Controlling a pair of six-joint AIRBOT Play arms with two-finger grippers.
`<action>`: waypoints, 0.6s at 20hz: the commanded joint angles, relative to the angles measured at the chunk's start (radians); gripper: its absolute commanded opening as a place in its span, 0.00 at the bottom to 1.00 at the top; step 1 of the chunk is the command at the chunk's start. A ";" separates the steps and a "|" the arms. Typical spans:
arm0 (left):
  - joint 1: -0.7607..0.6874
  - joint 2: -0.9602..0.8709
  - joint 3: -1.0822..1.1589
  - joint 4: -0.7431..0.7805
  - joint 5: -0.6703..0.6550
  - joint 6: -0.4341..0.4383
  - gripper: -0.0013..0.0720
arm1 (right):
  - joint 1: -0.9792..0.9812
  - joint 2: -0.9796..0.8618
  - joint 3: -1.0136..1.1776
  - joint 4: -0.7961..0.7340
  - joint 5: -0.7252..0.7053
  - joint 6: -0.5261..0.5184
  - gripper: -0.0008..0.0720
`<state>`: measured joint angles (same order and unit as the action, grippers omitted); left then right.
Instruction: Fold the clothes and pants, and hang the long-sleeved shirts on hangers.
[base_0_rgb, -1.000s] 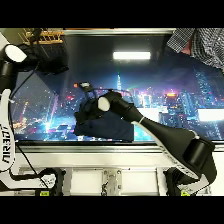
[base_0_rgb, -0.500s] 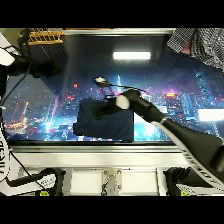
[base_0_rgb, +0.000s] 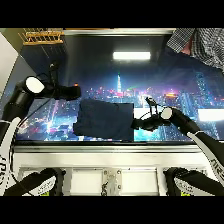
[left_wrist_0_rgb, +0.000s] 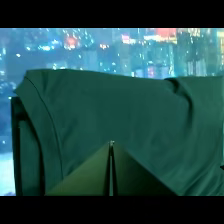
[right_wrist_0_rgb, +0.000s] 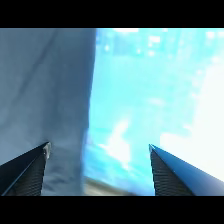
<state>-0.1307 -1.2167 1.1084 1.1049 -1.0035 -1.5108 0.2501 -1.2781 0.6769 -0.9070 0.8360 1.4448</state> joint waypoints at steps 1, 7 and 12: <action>-0.031 0.017 -0.043 -0.005 0.033 0.000 0.03 | -0.002 -0.073 -0.042 0.375 -0.103 -0.227 0.92; -0.030 0.017 -0.043 -0.008 0.037 0.000 0.03 | 0.105 -0.251 0.084 0.623 -0.106 -0.407 0.40; -0.030 0.017 -0.043 -0.007 0.027 -0.001 0.03 | -0.004 -0.206 0.207 0.388 -0.074 -0.321 0.03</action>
<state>-0.1596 -1.2003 1.0653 1.0969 -0.9703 -1.5127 0.3058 -1.5028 0.8177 -0.3893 0.7437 1.0630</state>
